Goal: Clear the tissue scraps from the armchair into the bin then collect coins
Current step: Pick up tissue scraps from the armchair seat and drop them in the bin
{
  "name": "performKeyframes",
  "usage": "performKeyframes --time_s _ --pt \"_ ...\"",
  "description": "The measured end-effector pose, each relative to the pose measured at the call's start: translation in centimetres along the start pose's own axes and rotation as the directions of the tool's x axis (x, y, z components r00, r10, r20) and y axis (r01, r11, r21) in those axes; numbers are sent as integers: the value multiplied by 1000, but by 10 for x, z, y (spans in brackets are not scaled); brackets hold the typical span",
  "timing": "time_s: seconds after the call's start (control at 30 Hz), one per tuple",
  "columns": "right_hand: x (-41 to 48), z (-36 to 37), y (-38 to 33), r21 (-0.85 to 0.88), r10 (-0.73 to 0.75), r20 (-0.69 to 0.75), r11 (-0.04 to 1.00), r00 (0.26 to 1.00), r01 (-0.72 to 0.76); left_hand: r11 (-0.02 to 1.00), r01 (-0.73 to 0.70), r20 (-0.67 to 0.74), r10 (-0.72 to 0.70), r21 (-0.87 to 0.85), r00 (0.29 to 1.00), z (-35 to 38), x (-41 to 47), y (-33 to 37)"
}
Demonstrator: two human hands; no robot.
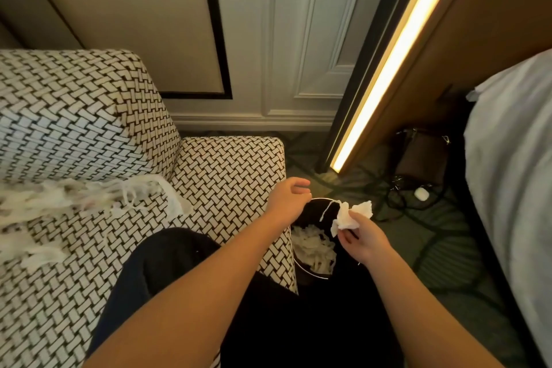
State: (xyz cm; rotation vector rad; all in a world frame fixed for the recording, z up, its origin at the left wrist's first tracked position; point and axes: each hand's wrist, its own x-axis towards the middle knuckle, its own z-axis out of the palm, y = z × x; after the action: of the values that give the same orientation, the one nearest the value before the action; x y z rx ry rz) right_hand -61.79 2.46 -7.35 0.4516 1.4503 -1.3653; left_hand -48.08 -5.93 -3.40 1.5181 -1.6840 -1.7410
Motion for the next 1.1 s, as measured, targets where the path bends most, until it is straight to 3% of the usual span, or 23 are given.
performKeyframes --time_s 0.33,0.53,0.73,0.97,1.1 --pt "-16 1 -1 -258 77 137 965 988 -40 997 12 -44 -16 -73 999 -20 -7 0" --pt "-28 19 1 -296 1 229 953 973 69 985 10 -47 -18 -173 999 -54 -15 4" --pt "-48 69 12 -372 -80 289 909 954 189 967 -48 -141 12 -250 990 -122 -32 11" --pt "-84 155 66 -592 -143 374 724 916 355 975 -82 -279 22 -206 960 -219 -65 -24" --pt "-98 193 111 -718 -151 527 447 836 533 979 -62 -361 -13 -195 932 -263 -86 -55"
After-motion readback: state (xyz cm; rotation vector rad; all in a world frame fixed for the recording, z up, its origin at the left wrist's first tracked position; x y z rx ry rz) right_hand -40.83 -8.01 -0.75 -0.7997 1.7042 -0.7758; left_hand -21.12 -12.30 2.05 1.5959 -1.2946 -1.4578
